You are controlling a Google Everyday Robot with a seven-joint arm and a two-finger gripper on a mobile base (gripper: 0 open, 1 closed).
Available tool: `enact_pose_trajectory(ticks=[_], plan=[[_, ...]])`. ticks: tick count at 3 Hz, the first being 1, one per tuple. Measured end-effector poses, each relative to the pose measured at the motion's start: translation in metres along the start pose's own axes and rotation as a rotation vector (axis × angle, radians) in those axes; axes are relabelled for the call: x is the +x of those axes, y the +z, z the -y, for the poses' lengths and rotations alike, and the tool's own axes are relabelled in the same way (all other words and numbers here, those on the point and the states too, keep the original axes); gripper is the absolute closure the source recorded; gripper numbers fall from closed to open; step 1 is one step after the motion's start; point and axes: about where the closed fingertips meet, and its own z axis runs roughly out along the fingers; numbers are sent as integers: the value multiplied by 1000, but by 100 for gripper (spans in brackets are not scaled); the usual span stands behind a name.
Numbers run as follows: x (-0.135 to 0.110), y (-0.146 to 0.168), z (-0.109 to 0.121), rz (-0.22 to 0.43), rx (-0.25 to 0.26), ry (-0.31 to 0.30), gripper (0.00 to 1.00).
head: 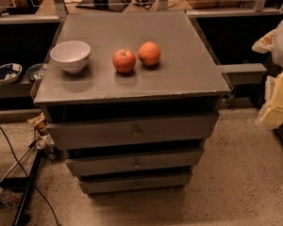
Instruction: Open bottom drawer
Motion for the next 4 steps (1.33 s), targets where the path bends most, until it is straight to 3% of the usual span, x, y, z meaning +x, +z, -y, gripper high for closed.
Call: enact_pose_trajectory(ticks=[2,4], plan=[[1,11,-11,21,3,6,0],[-10,60,-50,82,-33,-6,0]])
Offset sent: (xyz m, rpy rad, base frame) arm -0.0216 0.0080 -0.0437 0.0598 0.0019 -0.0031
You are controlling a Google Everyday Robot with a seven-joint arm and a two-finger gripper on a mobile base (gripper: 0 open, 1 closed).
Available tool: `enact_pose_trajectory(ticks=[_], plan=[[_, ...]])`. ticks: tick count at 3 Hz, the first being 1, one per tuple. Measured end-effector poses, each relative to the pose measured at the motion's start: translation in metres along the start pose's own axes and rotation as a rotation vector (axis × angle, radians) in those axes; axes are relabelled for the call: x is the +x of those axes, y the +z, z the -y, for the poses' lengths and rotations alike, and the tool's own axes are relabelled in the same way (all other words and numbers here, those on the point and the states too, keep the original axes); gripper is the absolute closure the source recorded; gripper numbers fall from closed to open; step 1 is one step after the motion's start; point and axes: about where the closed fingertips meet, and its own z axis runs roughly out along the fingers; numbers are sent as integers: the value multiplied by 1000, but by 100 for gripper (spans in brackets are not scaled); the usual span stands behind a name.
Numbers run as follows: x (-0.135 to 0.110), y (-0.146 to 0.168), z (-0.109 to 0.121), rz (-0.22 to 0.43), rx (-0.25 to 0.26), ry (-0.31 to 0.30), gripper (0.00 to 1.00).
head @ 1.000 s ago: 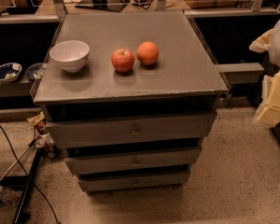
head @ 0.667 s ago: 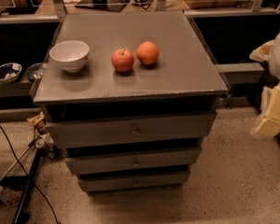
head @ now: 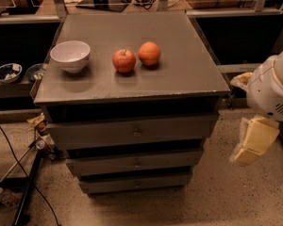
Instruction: Open bottom drawer
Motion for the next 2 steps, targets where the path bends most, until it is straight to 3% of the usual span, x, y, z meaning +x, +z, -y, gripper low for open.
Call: enact_pose_trajectory(ticks=[2], plan=[[1,7,3,-3,23,-3,0]])
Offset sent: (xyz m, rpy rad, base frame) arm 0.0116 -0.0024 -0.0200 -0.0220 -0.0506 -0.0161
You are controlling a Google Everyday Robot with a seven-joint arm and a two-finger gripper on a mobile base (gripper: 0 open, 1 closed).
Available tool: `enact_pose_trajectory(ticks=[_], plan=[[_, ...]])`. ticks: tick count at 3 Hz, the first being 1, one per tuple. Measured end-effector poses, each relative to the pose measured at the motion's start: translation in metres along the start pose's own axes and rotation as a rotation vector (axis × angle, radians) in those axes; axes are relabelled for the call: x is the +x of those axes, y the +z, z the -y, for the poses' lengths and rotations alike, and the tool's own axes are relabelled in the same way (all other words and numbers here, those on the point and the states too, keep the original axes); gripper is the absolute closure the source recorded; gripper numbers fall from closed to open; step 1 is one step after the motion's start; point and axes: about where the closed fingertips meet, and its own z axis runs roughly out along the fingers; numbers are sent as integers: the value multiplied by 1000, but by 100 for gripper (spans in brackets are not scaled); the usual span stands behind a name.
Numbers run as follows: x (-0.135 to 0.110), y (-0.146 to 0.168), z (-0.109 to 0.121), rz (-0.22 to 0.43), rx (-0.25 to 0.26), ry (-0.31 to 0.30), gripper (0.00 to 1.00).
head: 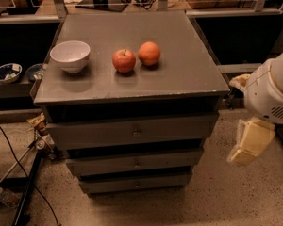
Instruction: Open bottom drawer
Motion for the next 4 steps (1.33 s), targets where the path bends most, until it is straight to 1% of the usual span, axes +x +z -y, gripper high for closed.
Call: enact_pose_trajectory(ticks=[1,2,3,4], plan=[[-10,40,1,6,4,-23,0],[-10,43,-2,5,7,-27,0],[-14,59,-14,4,18,-49,0],[-17,105,-36,15,-5,-44,0]])
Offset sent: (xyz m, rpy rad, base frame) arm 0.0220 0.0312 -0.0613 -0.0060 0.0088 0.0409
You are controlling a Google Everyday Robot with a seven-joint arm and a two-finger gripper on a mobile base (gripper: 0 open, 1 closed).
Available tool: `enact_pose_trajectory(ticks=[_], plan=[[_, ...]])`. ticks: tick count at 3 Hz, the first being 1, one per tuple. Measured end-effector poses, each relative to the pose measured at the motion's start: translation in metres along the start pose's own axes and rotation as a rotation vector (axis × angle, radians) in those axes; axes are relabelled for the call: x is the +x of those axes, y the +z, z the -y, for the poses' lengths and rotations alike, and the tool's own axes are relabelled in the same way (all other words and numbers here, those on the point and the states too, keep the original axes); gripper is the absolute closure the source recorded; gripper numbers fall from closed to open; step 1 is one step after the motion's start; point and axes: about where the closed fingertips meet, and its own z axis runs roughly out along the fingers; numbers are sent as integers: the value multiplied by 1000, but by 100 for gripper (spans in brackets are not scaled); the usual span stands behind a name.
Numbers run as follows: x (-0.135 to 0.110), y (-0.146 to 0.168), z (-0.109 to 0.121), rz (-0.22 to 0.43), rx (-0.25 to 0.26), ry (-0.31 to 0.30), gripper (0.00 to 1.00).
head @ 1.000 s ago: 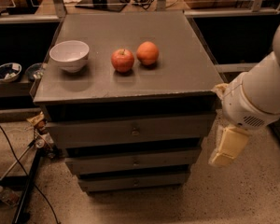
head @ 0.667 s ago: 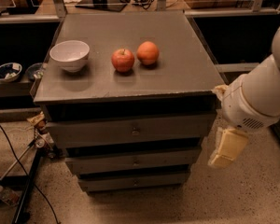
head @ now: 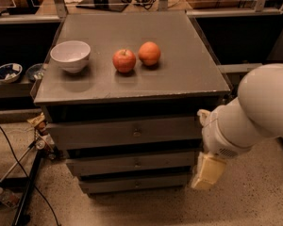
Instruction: Open bottom drawer
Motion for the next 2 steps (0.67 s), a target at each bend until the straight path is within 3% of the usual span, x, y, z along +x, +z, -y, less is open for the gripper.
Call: enact_pose_trajectory(ticks=[2], plan=[[2,18,-12,2,-28,14,0]])
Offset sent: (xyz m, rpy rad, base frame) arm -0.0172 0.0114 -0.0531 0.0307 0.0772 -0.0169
